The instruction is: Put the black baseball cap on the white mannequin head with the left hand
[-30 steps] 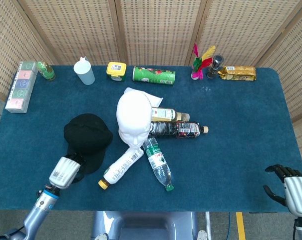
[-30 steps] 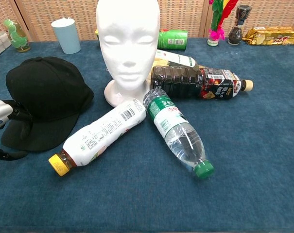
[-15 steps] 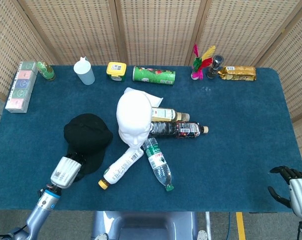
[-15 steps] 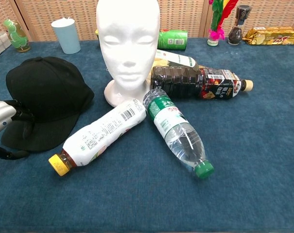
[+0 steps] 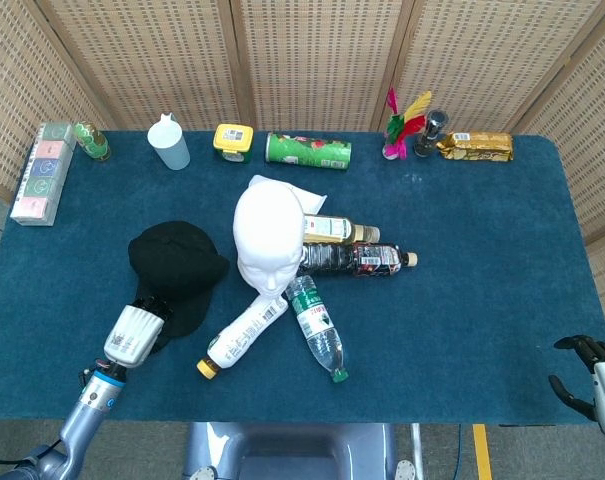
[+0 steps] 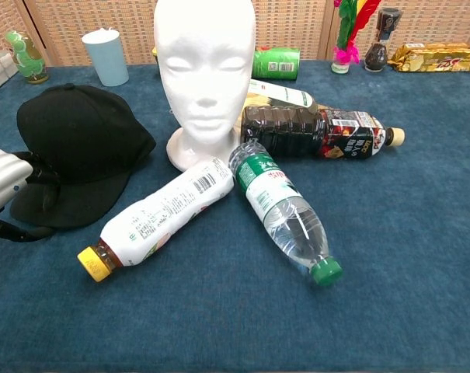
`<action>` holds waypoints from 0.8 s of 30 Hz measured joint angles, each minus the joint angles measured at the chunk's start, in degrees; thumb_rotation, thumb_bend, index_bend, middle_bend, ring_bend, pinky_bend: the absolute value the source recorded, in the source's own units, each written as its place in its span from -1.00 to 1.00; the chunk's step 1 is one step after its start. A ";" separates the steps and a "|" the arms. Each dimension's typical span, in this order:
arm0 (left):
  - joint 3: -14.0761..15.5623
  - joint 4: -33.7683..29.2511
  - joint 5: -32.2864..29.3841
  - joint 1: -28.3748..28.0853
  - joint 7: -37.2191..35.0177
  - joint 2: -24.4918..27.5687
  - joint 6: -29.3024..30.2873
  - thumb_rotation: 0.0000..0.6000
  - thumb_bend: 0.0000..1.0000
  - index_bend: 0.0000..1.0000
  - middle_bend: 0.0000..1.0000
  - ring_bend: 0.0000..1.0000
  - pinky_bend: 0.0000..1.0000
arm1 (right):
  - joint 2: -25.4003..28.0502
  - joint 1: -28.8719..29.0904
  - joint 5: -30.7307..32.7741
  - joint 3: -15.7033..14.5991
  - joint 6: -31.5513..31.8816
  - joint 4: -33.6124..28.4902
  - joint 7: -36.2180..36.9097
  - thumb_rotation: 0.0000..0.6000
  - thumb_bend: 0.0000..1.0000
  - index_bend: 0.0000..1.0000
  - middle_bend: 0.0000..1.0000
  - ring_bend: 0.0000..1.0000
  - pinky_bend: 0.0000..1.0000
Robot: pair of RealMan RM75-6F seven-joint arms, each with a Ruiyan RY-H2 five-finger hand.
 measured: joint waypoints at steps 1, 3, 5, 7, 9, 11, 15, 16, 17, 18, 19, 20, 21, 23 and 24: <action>-0.10 0.23 -0.07 -0.13 -0.42 -0.21 0.03 1.00 -0.53 0.20 0.06 -0.29 0.13 | 0.10 -0.18 0.06 0.05 0.27 -0.02 0.10 1.00 -0.49 -0.21 -0.15 -0.08 -0.04; -0.46 0.76 -0.15 -0.53 -1.51 -0.71 0.43 1.00 -0.51 0.20 0.06 -0.29 0.13 | 0.21 -0.49 0.10 0.07 0.56 0.06 0.32 1.00 -0.48 -0.21 -0.15 -0.08 -0.04; -1.16 1.55 -0.24 -1.23 -2.16 -1.19 1.08 1.00 -0.48 0.20 0.06 -0.29 0.13 | 0.13 -0.60 0.05 0.04 0.60 0.17 0.37 1.00 -0.49 -0.21 -0.16 -0.08 -0.04; -1.86 1.73 -0.39 -1.86 -2.43 -1.34 1.42 1.00 -0.45 0.20 0.06 -0.29 0.13 | 0.09 -0.62 0.00 0.10 0.68 0.20 0.41 1.00 -0.49 -0.21 -0.15 -0.08 -0.04; -2.80 1.64 -0.71 -2.73 -2.73 -1.28 1.57 1.00 -0.44 0.20 0.06 -0.29 0.13 | 0.09 -0.64 -0.10 0.20 0.79 0.21 0.41 1.00 -0.49 -0.21 -0.15 -0.08 -0.04; -3.81 1.35 -1.13 -3.75 -2.91 -1.04 1.53 1.00 -0.44 0.20 0.06 -0.29 0.13 | 0.11 -0.64 -0.19 0.30 0.89 0.17 0.32 1.00 -0.49 -0.21 -0.16 -0.08 -0.04; -5.85 0.59 -2.29 -5.61 -3.14 -0.50 1.05 1.00 -0.44 0.20 0.03 -0.30 0.13 | 0.18 -0.74 -0.27 0.43 1.11 0.06 0.18 1.00 -0.48 -0.21 -0.16 -0.08 -0.04; -6.34 0.43 -2.64 -5.97 -3.22 -0.40 0.91 1.00 -0.44 0.20 0.00 -0.31 0.13 | 0.21 -0.78 -0.27 0.45 1.16 0.04 0.13 1.00 -0.48 -0.21 -0.16 -0.08 -0.04; -7.04 0.23 -3.18 -6.46 -3.37 -0.27 0.68 1.00 -0.44 0.20 -0.02 -0.33 0.12 | 0.24 -0.83 -0.24 0.49 1.21 -0.01 0.08 1.00 -0.48 -0.21 -0.16 -0.08 -0.04; -7.57 0.10 -3.64 -6.81 -3.50 -0.17 0.50 1.00 -0.44 0.20 -0.03 -0.34 0.12 | 0.27 -0.86 -0.22 0.53 1.26 -0.05 0.04 1.00 -0.48 -0.21 -0.16 -0.08 -0.04; -8.08 -0.03 -4.12 -7.16 -3.62 -0.07 0.27 1.00 -0.44 0.20 -0.06 -0.36 0.11 | 0.31 -0.88 -0.21 0.56 1.30 -0.10 0.00 1.00 -0.48 -0.21 -0.16 -0.08 -0.04; -8.75 -0.14 -4.77 -7.63 -3.75 0.07 -0.08 1.00 -0.44 0.19 -0.08 -0.38 0.10 | 0.38 -0.90 -0.20 0.62 1.36 -0.18 -0.08 1.00 -0.49 -0.21 -0.16 -0.08 -0.04; -9.23 -0.18 -5.23 -8.01 -3.85 0.17 -0.36 1.00 -0.44 0.18 -0.10 -0.39 0.10 | 0.43 -0.91 -0.21 0.66 1.39 -0.25 -0.14 1.00 -0.49 -0.21 -0.16 -0.08 -0.04; -10.19 -0.17 -6.23 -8.86 -4.11 0.38 -1.12 1.00 -0.44 0.13 -0.13 -0.41 0.09 | 0.54 -0.88 -0.27 0.74 1.38 -0.42 -0.32 1.00 -0.48 -0.21 -0.16 -0.08 -0.04; -10.56 -0.12 -6.63 -9.22 -4.19 0.47 -1.45 1.00 -0.44 0.11 -0.14 -0.41 0.08 | 0.56 -0.85 -0.30 0.78 1.36 -0.49 -0.41 1.00 -0.49 -0.21 -0.16 -0.08 -0.04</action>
